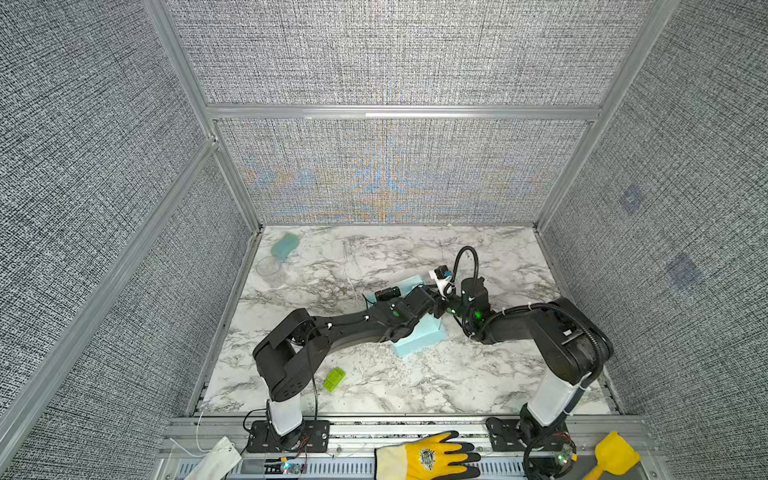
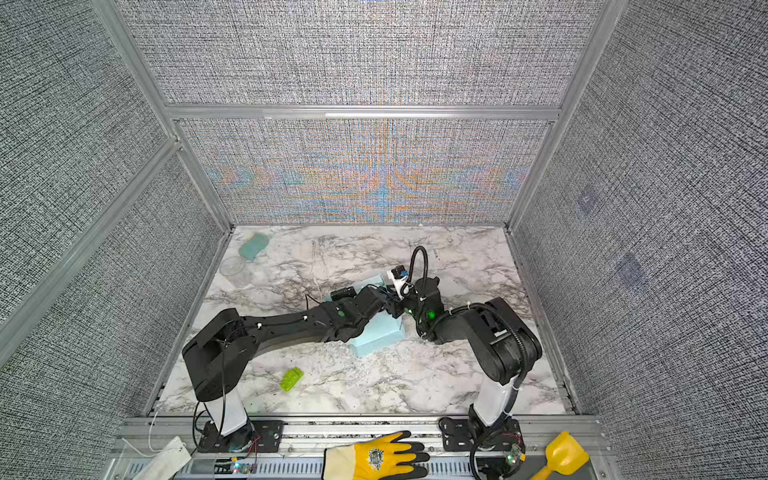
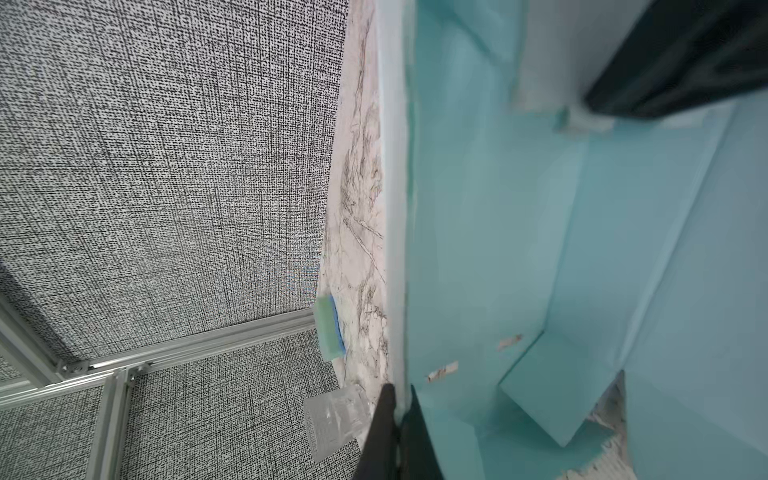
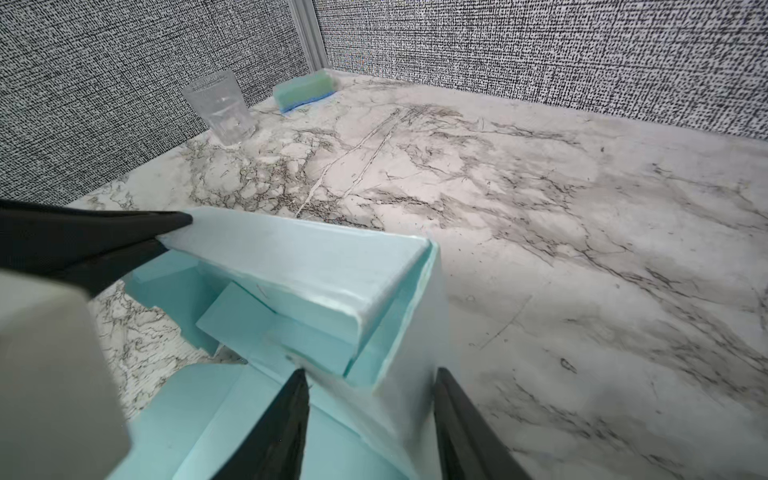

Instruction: Fold the paper box

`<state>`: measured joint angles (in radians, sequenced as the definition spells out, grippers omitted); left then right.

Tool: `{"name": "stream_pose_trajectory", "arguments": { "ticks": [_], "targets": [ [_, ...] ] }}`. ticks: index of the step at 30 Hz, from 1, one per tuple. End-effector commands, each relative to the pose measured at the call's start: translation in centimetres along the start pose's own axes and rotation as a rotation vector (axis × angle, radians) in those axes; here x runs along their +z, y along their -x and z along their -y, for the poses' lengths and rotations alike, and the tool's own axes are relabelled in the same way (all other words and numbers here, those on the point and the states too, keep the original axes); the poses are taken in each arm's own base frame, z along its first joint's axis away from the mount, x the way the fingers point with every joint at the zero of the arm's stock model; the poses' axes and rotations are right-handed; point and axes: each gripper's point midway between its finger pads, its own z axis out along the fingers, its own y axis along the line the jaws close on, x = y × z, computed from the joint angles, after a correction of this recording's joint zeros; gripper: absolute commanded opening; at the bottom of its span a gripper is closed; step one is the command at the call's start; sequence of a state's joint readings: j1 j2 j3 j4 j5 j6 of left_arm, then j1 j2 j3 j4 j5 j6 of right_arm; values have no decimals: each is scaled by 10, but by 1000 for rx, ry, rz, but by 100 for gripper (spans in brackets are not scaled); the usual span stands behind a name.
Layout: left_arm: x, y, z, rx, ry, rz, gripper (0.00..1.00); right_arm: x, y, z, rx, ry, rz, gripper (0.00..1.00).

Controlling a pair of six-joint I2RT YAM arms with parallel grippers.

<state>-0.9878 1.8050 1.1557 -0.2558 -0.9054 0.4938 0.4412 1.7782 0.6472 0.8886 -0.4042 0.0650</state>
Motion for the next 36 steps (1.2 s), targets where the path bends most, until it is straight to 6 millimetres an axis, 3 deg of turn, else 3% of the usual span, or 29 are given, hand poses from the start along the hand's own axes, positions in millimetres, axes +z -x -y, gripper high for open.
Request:
{"name": "stream_pose_trajectory", "arguments": {
  "ticks": [1,13,20,25,36],
  "targets": [
    [-4,8,-1,-24,-14,28,0,1,3,2,-16,-18,17,48],
    [-5,8,0,-27,-23,33,0,5,17,4,-31,-53,63,37],
    [-6,9,0,-28,-27,37,0,4,21,5,-49,-82,77,53],
    [-7,10,-1,-29,-28,41,0,2,25,8,-60,-101,85,54],
    [-8,9,0,-31,-32,41,0,2,32,9,-59,-117,111,32]
  ]
}}
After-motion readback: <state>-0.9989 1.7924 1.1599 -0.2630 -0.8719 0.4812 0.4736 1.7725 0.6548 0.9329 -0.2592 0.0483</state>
